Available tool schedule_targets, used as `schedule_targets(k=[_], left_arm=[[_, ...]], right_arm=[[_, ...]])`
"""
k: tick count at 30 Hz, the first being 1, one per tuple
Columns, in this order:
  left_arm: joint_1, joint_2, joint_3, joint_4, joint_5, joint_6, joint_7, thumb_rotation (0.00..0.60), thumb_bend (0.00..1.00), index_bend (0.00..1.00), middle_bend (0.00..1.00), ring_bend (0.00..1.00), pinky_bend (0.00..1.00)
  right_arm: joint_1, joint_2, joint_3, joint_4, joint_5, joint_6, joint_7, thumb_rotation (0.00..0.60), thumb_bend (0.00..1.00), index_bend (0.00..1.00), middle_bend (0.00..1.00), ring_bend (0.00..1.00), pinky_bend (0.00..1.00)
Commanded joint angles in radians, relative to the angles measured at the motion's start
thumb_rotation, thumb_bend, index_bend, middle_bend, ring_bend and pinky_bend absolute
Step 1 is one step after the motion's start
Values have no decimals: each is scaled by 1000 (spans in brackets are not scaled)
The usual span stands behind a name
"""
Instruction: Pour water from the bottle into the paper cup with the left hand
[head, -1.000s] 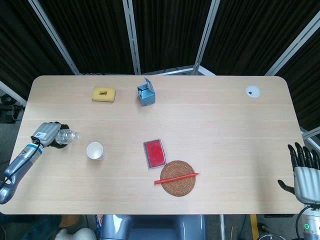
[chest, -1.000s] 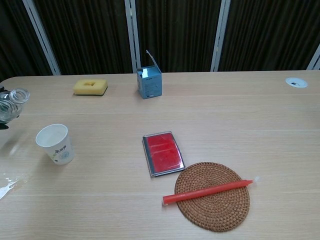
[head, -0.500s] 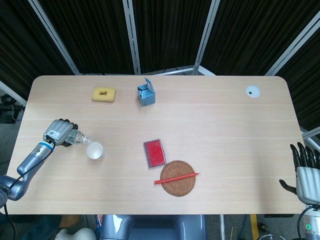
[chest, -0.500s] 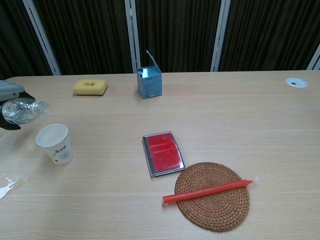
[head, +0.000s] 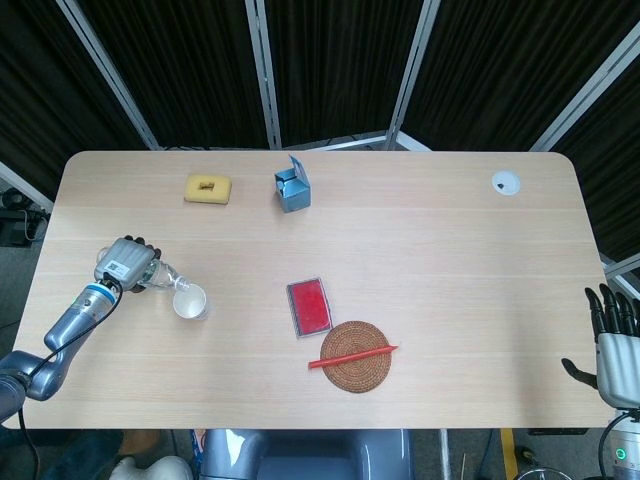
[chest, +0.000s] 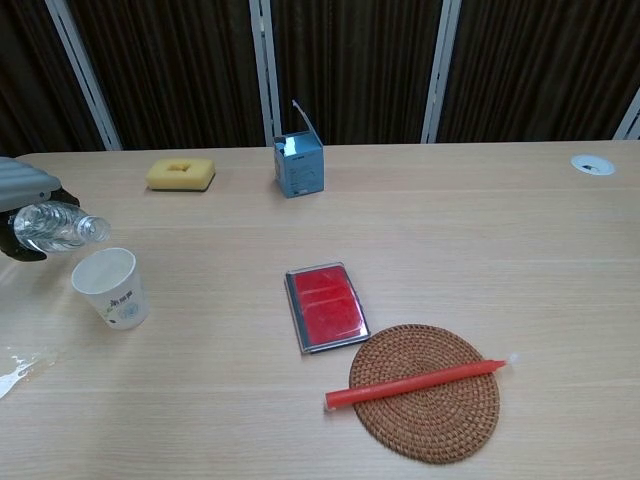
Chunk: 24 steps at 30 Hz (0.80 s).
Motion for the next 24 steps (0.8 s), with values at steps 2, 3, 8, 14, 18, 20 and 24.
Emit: schedule_targets(k=[2,3,8,14,18,20,24], left_arm=[[2,-7,7,9,0,9,46,600,569,617,466,302,338],[2,-7,7,11,-1,11,53,600,569,617,466,302,338],[5,-4,16,16,4,22,82,600,570,617,466,301,338],[8,-5,23,23,10,33,103,600,572,617,466,302,338],[10,-9,23,25,7,34,106,600,575,617,466,302,338],[10,-11,24,26,7,35,107,600,576,617,466,302,338],[9,-12,25,28,8,35,110,600,574,617,466,302,338]], right_arm=[[0,1,1,0,1,0,1,600,0,0,0,0,0],[0,1,1,0,1,0,1,600,0,0,0,0,0],[-1,1,0,-1,-1,1,1,600,0,0,0,0,0],[0,1,0,-1,-1,0,0,600,0,0,0,0,0],[-1,2,0,-1,-1,0,1,600,0,0,0,0,0],[-1,1,0,-1,-2,1,0,600,0,0,0,0,0],[-2,1,0,-2,-2,4,-1,600,0,0,0,0,0]])
